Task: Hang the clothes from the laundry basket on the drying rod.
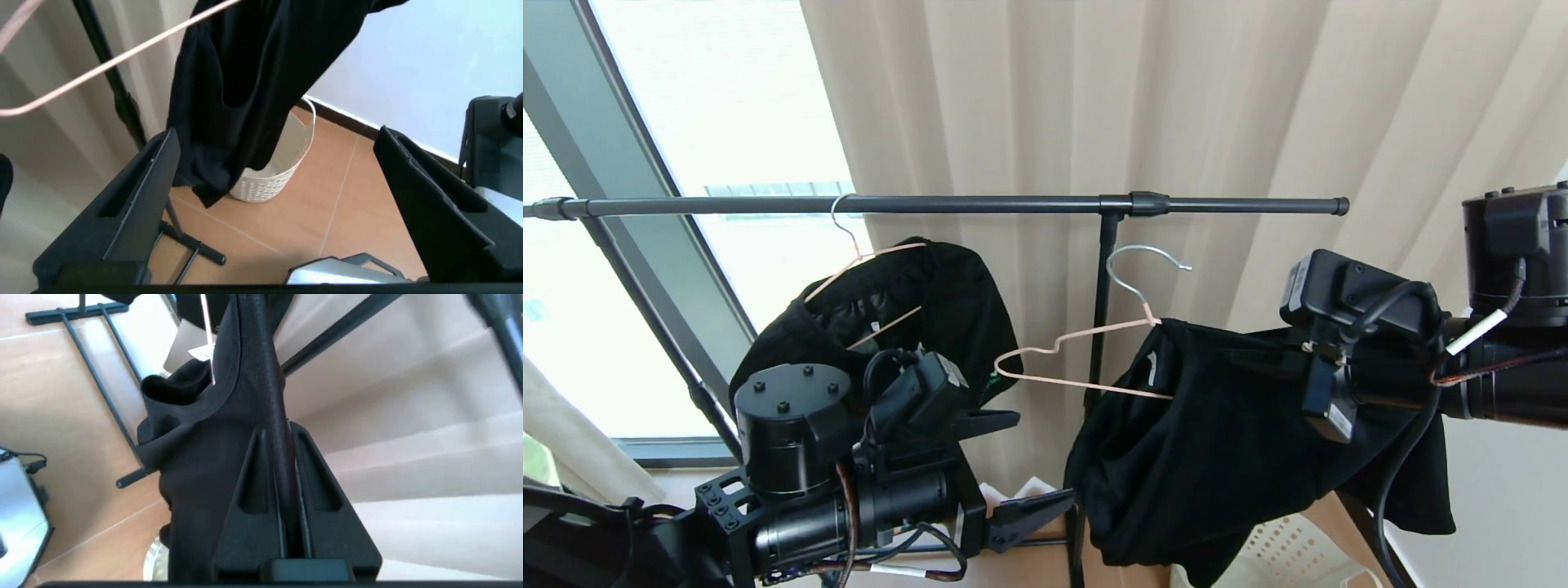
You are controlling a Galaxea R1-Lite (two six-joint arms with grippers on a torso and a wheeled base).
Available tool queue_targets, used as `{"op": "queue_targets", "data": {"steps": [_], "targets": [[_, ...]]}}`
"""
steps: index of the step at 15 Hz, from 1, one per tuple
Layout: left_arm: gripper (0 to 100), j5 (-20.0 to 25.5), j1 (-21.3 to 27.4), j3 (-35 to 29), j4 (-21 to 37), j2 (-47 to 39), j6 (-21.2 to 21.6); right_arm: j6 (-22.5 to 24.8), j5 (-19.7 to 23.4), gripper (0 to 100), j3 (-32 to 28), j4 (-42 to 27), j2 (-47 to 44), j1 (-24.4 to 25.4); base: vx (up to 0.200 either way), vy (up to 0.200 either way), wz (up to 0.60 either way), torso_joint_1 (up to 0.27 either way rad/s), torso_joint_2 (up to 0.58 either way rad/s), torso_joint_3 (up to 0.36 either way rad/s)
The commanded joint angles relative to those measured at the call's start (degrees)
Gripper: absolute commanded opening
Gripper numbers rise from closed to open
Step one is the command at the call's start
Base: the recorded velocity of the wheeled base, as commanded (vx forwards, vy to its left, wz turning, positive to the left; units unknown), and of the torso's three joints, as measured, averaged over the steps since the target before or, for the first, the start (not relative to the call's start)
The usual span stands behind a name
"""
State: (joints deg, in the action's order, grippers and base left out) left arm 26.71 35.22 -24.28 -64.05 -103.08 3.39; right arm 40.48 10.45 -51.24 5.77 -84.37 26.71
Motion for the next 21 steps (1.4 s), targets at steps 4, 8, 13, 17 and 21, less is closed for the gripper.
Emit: {"op": "queue_targets", "data": {"steps": [4,8,13,17,21], "targets": [[100,-15.2,9.08,-5.07,0.59,-4.14,-4.62,-1.99,-0.25,0,15.47,16.12,3.78,0.1,0.0,0.0,0.0,0.0,0.0,0.0],[100,-23.46,13.12,-8.24,0.42,-9.94,-4.62,-3.22,-0.96,0,19.16,20.6,5.71,0.1,0.0,0.0,0.0,0.0,0.0,0.0],[100,-28.38,14.62,-9.47,0.33,-12.14,-4.53,-5.77,-1.57,0,18.98,20.69,5.97,0.01,0.0,0.0,0.0,0.0,0.0,0.0],[100,-34.0,14.62,-12.19,0.15,-14.16,-4.71,-9.02,-1.66,0,18.98,20.69,6.41,0.18,0.0,0.0,0.0,0.0,0.0,0.0],[100,-37.52,14.7,-14.56,-0.29,-16.54,-6.47,-9.11,-1.57,0,19.07,20.78,6.76,0.36,0.0,0.0,0.0,0.0,0.0,0.0]]}}
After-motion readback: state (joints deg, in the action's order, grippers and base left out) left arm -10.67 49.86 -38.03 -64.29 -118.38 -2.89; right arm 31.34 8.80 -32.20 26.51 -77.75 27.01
